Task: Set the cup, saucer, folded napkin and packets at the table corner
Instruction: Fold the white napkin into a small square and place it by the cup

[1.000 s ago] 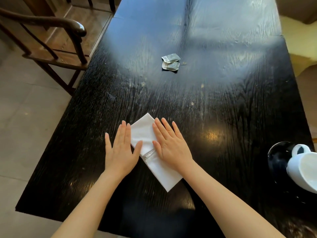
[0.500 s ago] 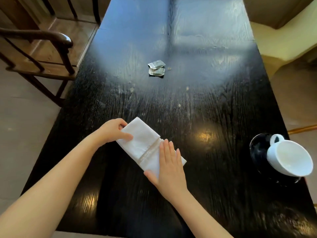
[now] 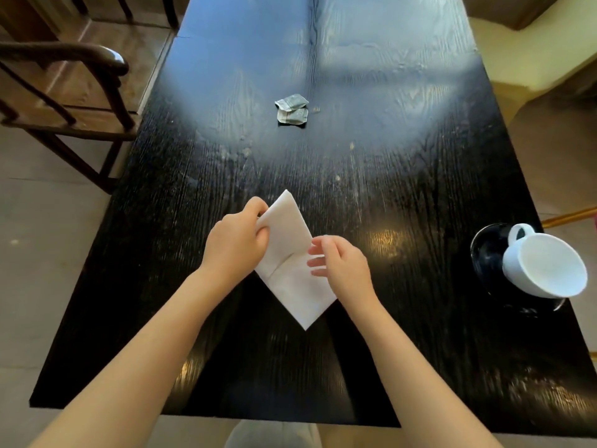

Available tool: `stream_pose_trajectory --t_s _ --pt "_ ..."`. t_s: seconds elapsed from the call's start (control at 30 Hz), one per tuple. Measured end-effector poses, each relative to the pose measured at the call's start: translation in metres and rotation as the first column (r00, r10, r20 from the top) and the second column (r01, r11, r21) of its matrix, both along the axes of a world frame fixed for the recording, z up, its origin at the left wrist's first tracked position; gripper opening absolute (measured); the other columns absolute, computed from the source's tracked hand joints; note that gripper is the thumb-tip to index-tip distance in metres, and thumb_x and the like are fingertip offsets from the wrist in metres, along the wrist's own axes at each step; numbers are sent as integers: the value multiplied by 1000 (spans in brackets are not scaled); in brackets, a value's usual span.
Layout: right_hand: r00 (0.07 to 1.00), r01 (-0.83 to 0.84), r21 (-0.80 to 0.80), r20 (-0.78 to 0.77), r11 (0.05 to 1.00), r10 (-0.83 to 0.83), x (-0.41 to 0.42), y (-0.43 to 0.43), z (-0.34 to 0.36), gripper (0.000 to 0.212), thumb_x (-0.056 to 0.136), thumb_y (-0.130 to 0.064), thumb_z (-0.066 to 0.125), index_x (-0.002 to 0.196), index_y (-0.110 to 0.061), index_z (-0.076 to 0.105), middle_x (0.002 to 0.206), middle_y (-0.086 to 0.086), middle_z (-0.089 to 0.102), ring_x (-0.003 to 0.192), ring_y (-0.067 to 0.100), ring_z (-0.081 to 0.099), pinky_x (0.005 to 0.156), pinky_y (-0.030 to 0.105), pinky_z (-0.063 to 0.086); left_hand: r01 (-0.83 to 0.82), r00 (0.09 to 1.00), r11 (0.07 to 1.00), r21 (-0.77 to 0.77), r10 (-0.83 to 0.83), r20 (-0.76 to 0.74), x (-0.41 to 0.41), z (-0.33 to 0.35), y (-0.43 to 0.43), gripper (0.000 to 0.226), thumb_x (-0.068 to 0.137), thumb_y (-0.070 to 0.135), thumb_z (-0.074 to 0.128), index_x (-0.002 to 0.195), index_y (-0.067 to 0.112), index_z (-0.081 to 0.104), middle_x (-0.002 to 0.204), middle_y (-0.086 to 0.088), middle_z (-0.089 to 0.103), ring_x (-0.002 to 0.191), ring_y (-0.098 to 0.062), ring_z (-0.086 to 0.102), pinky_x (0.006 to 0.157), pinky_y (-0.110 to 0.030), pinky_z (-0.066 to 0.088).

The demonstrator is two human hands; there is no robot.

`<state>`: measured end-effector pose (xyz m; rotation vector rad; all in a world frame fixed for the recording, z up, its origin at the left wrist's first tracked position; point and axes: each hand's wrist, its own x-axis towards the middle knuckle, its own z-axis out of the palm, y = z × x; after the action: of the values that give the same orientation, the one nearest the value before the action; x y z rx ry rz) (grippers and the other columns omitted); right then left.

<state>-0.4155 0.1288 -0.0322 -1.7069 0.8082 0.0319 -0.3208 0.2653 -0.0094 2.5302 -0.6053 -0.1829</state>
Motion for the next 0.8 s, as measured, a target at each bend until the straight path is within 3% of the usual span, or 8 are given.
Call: stream_pose_trajectory --t_s 0.1,0.23,0.3,0.37,0.53,0.63,0.7,0.8 --pt "989 97 447 -147 889 -34 27 -5 3 39 101 -30 32 111 1 54 106 20 65 96 31 66 86 38 55 49 989 999 -1 -49 140 -11 -1 1 24 87 13 53 111 14 57 77 -13 71 67 -38 63 59 -38 47" --pt "994 66 606 -109 793 1 35 -14 3 54 101 -38 31 119 8 51 114 26 63 105 34 63 91 40 53 98 959 995 -30 -86 269 -41 -7 -3 30 81 12 53 108 17 64 73 -6 71 62 -27 66 52 -29 46" --pt "995 49 653 -102 756 23 34 -21 3 57 99 -43 32 116 7 54 104 23 66 95 31 66 84 38 55 134 954 986 -95 -102 281 -62 -21 -8 30 80 9 50 107 15 62 90 -6 73 80 -24 68 69 -36 55" --pt "989 3 665 -114 747 97 33 -31 2 62 98 -47 32 116 6 58 95 18 68 82 25 67 72 34 57 150 941 989 -6 -141 308 -83 -39 -13 37 80 10 45 115 11 57 109 -8 70 104 -24 66 89 -50 50" --pt "954 -154 525 -142 837 265 29 -46 0 43 96 -36 45 118 -3 61 111 20 65 91 23 61 73 32 51 123 953 968 218 -177 246 -122 -64 -29 51 80 10 38 131 8 46 132 -12 57 127 -28 50 102 -61 37" --pt "926 -310 233 -147 922 348 24 -49 -1 29 92 -24 51 109 -8 66 100 10 63 89 20 58 77 34 50 91 964 958 272 -153 216 -135 -71 -39 53 83 11 37 136 8 37 139 -13 50 133 -30 43 110 -57 25" --pt "906 -407 -7 -134 914 402 20 -52 -4 26 90 -17 51 109 -13 68 105 3 66 97 17 60 86 34 49 83 970 949 303 -146 193 -138 -75 -42 53 86 15 37 138 8 35 143 -14 46 136 -30 38 109 -53 18" --pt "900 -436 -211 -80 875 429 11 -54 -10 26 87 -9 52 106 -17 68 102 1 68 91 14 61 80 24 48 97 976 929 357 -159 148 -138 -77 -42 50 90 25 32 136 7 43 143 -13 46 136 -29 38 109 -51 18"
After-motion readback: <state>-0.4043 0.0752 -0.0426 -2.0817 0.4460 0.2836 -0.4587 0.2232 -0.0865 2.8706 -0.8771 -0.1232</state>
